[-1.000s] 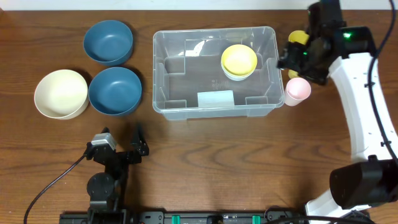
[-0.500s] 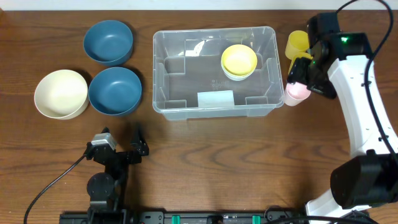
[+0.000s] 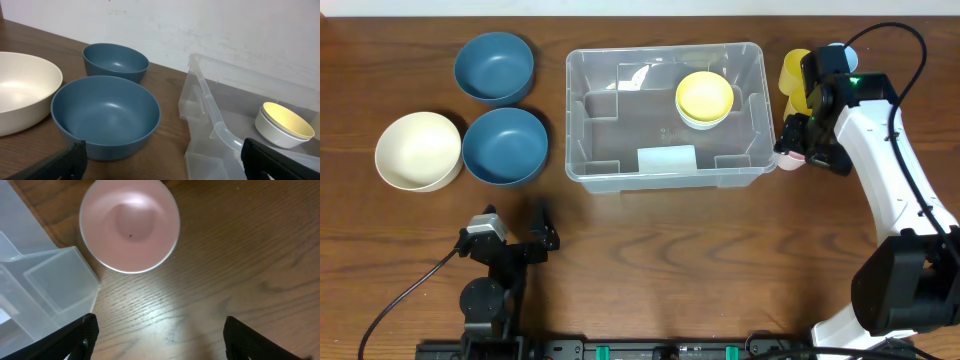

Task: Pack container
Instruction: 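Move the right gripper down to the pink cup and grasp its rim, then lift the pink cup, set it upright in the container, release, then move the right gripper to the cream cup and grasp its rim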

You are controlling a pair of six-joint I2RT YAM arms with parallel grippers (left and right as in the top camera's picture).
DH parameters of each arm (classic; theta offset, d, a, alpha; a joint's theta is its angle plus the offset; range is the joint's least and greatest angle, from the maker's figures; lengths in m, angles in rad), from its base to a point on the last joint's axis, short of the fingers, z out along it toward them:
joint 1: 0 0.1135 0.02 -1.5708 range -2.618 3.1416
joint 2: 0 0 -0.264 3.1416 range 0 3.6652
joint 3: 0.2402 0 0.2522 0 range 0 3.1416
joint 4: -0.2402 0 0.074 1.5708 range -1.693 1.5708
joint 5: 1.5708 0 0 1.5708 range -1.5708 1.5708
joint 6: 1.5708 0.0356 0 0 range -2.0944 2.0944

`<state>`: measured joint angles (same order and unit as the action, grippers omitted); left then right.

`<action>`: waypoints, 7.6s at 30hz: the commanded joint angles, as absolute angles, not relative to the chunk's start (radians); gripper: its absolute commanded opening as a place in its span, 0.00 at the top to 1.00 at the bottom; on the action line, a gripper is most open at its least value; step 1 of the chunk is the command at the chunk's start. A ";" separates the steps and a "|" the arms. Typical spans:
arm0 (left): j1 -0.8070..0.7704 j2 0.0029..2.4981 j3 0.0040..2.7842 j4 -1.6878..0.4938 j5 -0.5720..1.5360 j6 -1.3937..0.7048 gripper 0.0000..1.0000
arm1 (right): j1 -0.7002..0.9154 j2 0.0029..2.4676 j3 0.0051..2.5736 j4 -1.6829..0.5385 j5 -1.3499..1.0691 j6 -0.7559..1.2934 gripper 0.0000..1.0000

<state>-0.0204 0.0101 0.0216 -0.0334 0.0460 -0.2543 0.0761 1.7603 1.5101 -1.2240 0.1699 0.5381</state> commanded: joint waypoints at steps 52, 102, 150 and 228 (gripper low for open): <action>-0.018 0.004 0.004 -0.070 0.034 -0.239 0.02 | -0.118 1.753 1.359 -0.977 0.052 0.429 0.18; -0.018 0.004 0.004 -0.070 0.034 -0.239 0.02 | 0.159 1.450 1.573 -1.016 -0.125 0.221 0.99; -0.018 0.004 0.004 -0.070 0.034 -0.239 0.02 | 0.406 1.982 1.567 -0.942 -0.004 0.276 0.72; -0.018 0.004 0.004 -0.070 0.034 -0.239 0.02 | -0.323 2.267 1.995 -1.140 -0.027 0.343 0.99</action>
<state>-0.0204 0.0101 0.0216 -0.0334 0.0460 -0.2543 -0.3271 2.3054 1.9911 -1.1198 -0.0334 0.3477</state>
